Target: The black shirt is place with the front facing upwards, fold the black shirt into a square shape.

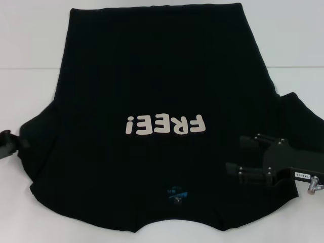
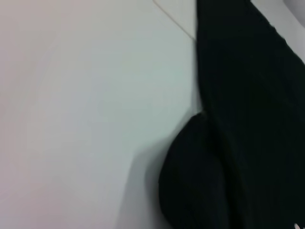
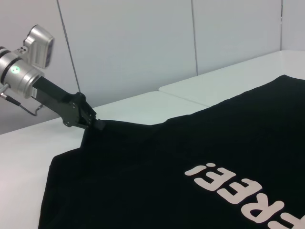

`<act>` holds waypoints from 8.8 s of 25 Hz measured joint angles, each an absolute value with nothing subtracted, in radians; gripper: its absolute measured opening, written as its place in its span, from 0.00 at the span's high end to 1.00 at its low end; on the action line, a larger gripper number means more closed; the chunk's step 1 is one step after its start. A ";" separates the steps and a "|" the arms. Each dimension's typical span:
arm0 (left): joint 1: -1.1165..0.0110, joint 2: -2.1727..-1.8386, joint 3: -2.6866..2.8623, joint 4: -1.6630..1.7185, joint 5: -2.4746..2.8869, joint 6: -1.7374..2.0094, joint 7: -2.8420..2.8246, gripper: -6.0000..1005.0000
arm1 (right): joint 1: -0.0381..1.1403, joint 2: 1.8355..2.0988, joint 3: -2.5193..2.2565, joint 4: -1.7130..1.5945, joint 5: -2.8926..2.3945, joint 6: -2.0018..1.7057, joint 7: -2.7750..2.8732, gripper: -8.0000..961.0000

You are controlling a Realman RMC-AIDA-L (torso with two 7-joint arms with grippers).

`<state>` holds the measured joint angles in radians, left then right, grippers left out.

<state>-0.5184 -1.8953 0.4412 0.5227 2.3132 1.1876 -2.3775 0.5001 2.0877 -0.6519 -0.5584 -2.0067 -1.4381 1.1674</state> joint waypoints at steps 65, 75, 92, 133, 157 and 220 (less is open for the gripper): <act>-0.527 -1.935 0.496 0.440 2.119 1.267 -2.426 0.34 | 0.495 2.089 -0.660 -0.543 -2.009 -1.424 1.175 0.05; -0.540 -1.949 0.482 0.390 2.122 1.226 -2.432 0.23 | 0.500 2.089 -0.660 -0.543 -2.010 -1.423 1.175 0.05; -0.559 -1.967 0.484 0.359 2.117 1.111 -2.433 0.22 | 0.491 2.089 -0.660 -0.543 -2.009 -1.430 1.175 0.05; -0.631 -2.003 0.477 0.374 1.982 1.086 -2.352 0.23 | 0.491 2.090 -0.659 -0.529 -2.009 -1.429 1.167 0.05; -0.544 -2.012 0.590 0.478 1.870 1.497 -1.877 0.23 | 0.488 2.037 -0.543 -0.588 -2.021 -1.414 1.579 0.05; -0.483 -2.020 0.620 0.545 2.012 1.643 -1.459 0.23 | 0.808 1.929 -0.696 -0.589 -2.852 -1.077 2.643 0.36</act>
<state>-0.4832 -2.0201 0.6197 0.5445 2.0125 1.6429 -1.4588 0.8076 1.9287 -0.6959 -0.5886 -2.8517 -1.0767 2.6428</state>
